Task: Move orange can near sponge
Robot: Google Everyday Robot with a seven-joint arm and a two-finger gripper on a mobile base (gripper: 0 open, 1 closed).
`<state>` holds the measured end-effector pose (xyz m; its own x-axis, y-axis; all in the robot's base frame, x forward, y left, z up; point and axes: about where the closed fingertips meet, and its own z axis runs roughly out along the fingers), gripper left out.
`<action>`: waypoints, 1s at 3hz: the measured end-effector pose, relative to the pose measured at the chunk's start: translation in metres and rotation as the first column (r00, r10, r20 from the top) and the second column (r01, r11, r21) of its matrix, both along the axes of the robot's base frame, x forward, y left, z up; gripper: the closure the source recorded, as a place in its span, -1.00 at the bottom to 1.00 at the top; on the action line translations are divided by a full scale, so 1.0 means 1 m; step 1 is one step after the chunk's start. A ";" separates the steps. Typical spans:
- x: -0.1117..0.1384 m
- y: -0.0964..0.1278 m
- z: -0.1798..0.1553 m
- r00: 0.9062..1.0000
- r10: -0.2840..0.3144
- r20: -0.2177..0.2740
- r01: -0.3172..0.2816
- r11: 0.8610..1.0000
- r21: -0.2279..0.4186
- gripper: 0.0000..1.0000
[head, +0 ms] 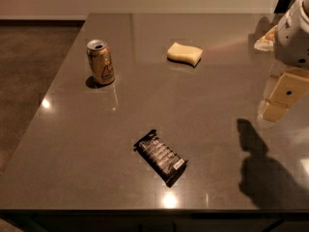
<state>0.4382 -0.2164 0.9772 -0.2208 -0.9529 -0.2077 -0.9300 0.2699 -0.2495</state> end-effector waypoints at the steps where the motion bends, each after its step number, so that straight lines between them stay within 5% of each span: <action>1: 0.000 0.000 0.000 1.000 0.000 0.000 0.000 1.000 0.000 -1.00; 3: 0.025 0.040 -0.006 0.995 0.089 0.034 -0.089 0.996 0.001 -1.00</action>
Offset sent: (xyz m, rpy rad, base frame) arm 0.0198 0.0197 -0.0099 -0.0268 -0.0188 0.0581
